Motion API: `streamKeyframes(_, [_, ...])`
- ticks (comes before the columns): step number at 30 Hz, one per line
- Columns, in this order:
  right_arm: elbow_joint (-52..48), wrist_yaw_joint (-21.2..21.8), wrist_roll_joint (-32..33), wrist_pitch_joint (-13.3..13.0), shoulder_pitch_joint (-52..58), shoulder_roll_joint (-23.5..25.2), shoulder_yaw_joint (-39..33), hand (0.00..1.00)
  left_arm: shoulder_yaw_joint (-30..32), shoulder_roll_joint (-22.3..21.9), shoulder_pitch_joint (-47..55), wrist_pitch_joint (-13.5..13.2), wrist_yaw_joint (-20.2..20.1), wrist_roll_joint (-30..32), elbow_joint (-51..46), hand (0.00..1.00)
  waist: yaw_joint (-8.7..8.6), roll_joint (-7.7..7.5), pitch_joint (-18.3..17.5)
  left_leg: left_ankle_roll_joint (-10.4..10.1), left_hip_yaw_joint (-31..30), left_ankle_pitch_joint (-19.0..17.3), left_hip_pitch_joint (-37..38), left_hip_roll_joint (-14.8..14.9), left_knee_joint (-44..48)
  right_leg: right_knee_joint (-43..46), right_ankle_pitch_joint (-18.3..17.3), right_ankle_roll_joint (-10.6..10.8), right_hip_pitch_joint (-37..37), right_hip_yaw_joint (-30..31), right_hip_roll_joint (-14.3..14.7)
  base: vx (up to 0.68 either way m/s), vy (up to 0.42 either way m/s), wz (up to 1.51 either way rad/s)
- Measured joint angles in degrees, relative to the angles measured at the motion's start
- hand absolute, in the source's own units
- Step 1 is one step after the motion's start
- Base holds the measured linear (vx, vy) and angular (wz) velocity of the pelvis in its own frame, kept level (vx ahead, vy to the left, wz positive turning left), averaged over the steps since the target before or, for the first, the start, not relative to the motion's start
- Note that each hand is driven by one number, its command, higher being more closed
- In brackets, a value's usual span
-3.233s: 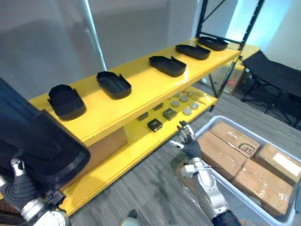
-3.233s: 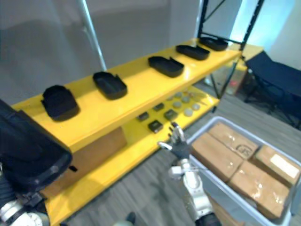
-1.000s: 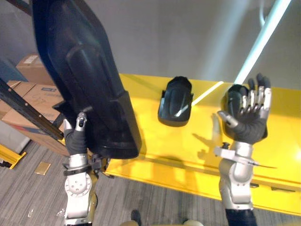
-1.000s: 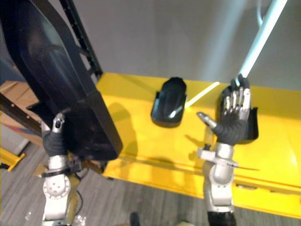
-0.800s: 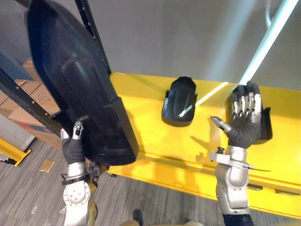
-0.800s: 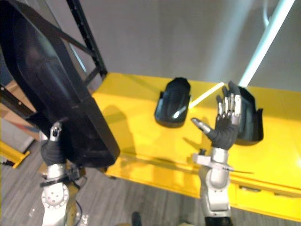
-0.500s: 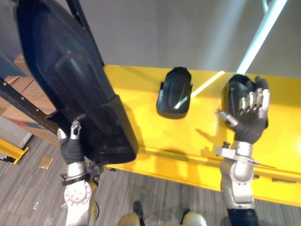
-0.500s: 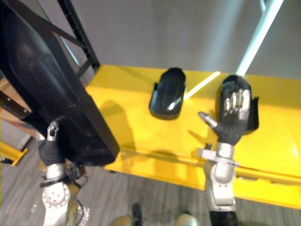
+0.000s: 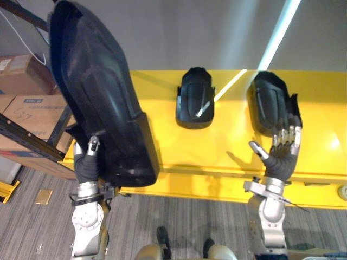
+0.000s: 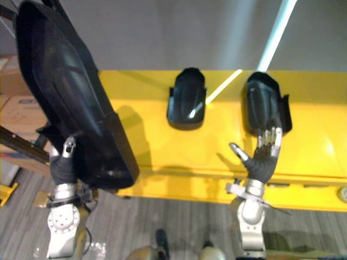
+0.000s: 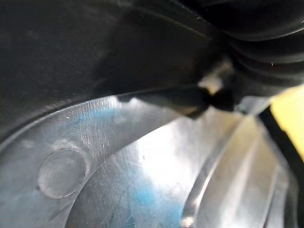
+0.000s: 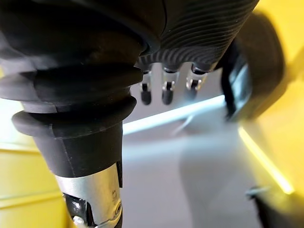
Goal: Walk over and take plastic housings, then place them on the shelf
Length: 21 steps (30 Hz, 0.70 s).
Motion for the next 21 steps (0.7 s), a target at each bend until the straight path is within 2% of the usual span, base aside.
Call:
streamKeyframes(4, [0.0,2.2,-1.4,-0.1,0.3,-0.2,-0.6,0.0,0.0,-0.7,1.2,0.3,3.6,1.1,-0.2,1.0,0.21,0.02,0.0,-0.5,-0.6,0.3,1.5,0.1,-0.7,-1.2,-0.2,-0.2,1.7,0.1,0.5,0.05,-0.048,-0.02])
streamKeyframes(6, [0.2,4.0,0.4,-0.1,0.6,-0.3,-0.5,0.0,1.1,-1.1,2.3,0.7,4.4,1.7,-0.2,1.0,0.99,-0.07,0.0,-0.4,-1.9,0.3,0.8,-0.1,1.8,-1.3,-0.2,-0.3,1.8,1.3,0.4,0.03,-0.071,-0.28])
streamKeyframes(7, [0.4,5.1,1.7,-0.1,0.7,-0.3,-0.4,0.0,3.1,-1.9,3.1,0.8,4.9,2.3,-0.2,1.0,1.32,-0.11,0.0,0.3,-3.7,-0.3,-0.3,0.1,5.3,-1.2,-0.1,-0.3,1.9,2.5,0.1,0.03,-0.077,-0.37])
streamKeyframes(11, [0.4,5.9,1.2,-0.8,0.8,-0.7,-0.4,0.0,6.1,-2.3,4.3,1.0,6.6,4.5,-2.5,1.0,1.09,0.01,-0.1,0.5,-4.5,-0.4,-0.4,0.8,8.3,-0.6,-0.2,-0.5,2.7,3.6,-0.4,0.01,-0.035,-0.24])
streamKeyframes(13, [0.3,5.9,1.1,-1.1,0.6,-2.2,-0.6,0.0,6.0,-2.1,4.0,1.1,7.1,7.7,-2.5,1.0,0.79,0.71,-0.5,0.4,-4.5,-0.3,-0.1,0.9,7.2,0.3,-0.3,-0.7,1.9,3.7,-0.5,-0.05,-0.016,-0.06])
streamKeyframes(15, [0.2,5.8,1.1,-1.1,0.2,-3.8,-0.7,0.0,6.0,-1.9,3.4,1.4,7.5,10.0,-2.2,1.0,0.36,2.03,-1.3,-0.9,-4.5,0.5,1.3,0.5,2.8,1.2,-0.3,-0.6,0.6,3.9,-0.7,-0.05,0.045,-0.06])
streamKeyframes(17, [0.2,4.9,0.8,-1.1,0.2,-4.8,-1.1,0.0,6.1,-0.6,1.2,3.9,7.2,10.7,-1.3,1.0,-0.37,3.92,-2.5,-1.7,-4.5,0.7,3.6,0.0,-2.0,1.9,-0.3,0.3,0.1,3.9,-0.9,-0.03,0.134,0.03])
streamKeyframes(18, [0.2,4.8,1.4,-1.1,0.2,-4.8,-1.2,0.0,6.2,0.3,0.6,5.0,6.9,10.9,-1.0,1.0,-0.37,4.24,-2.8,-2.1,-4.5,0.4,3.8,0.0,-2.5,1.9,-0.3,0.6,0.1,3.9,-0.9,-0.04,0.169,0.0])
streamKeyframes(21, [0.2,5.2,3.5,-1.0,0.2,-2.5,-0.2,0.0,7.7,5.7,-0.7,10.2,4.1,11.3,1.6,1.0,-0.34,3.42,-2.9,-2.0,-4.4,0.6,4.4,-1.2,-3.9,1.2,0.5,1.8,0.3,3.8,-1.8,-0.06,0.119,-0.01])
